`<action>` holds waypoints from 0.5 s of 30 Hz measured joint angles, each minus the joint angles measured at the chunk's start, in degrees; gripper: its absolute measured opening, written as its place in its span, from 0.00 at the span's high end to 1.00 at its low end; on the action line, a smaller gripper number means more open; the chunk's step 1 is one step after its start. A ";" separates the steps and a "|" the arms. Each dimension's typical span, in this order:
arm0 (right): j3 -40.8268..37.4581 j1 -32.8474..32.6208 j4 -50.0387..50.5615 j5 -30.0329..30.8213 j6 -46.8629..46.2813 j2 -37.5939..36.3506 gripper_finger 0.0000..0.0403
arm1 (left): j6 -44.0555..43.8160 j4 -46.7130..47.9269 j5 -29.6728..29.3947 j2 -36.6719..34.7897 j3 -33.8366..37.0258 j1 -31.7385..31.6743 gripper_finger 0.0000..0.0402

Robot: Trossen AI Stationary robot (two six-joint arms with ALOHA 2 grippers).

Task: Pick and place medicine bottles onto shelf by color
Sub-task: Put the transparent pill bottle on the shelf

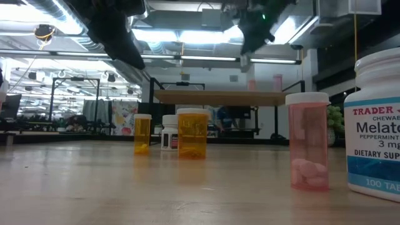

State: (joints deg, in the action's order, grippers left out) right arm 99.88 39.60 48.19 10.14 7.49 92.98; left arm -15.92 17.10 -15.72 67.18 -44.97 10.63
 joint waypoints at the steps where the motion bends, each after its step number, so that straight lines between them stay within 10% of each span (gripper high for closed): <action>1: 0.00 1.22 0.84 -0.67 -0.36 0.58 0.63 | 0.00 -0.01 -0.15 0.00 0.00 0.00 0.76; 15: -0.07 7.32 5.45 -8.28 -5.79 9.21 0.63 | 0.00 0.00 -0.27 0.00 0.00 0.00 0.76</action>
State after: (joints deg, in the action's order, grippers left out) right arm 99.81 46.92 53.64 1.85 1.70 102.19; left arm -15.92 17.10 -15.99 67.17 -44.97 10.63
